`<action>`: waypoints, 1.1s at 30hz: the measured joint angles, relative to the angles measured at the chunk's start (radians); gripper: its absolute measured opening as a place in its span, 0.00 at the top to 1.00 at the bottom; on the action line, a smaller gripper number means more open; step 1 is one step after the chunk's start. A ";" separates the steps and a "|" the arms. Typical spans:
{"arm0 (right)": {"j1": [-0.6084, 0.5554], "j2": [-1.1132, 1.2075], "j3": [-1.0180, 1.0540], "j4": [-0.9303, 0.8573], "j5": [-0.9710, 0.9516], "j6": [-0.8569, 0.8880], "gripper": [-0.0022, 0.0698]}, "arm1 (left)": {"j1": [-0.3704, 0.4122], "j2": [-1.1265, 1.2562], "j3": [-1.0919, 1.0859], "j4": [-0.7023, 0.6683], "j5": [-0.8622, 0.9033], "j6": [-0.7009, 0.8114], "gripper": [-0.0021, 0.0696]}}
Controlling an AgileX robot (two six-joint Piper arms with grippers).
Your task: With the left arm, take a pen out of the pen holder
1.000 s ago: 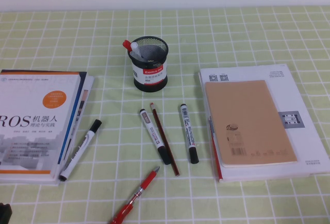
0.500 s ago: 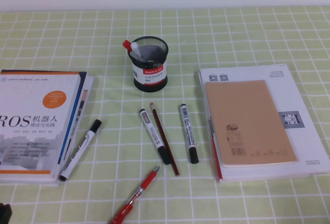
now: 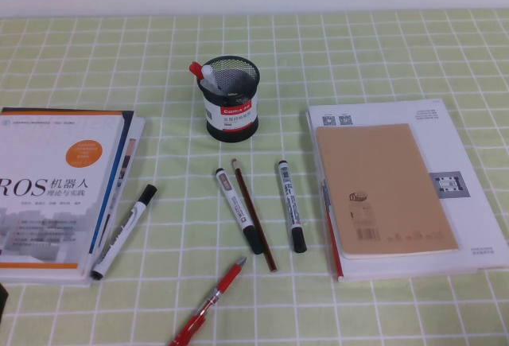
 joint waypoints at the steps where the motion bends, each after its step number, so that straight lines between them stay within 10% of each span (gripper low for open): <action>1: 0.000 0.000 0.000 0.000 0.000 0.000 0.99 | 0.000 0.000 0.000 -0.002 -0.034 0.000 0.97; 20: 0.000 0.000 0.000 0.000 0.000 0.000 0.99 | 0.000 0.000 0.000 -0.006 -0.729 -0.071 0.97; 33: 0.000 0.000 0.000 0.000 0.000 0.000 0.99 | 0.000 0.279 -0.198 -0.010 -0.542 0.115 0.97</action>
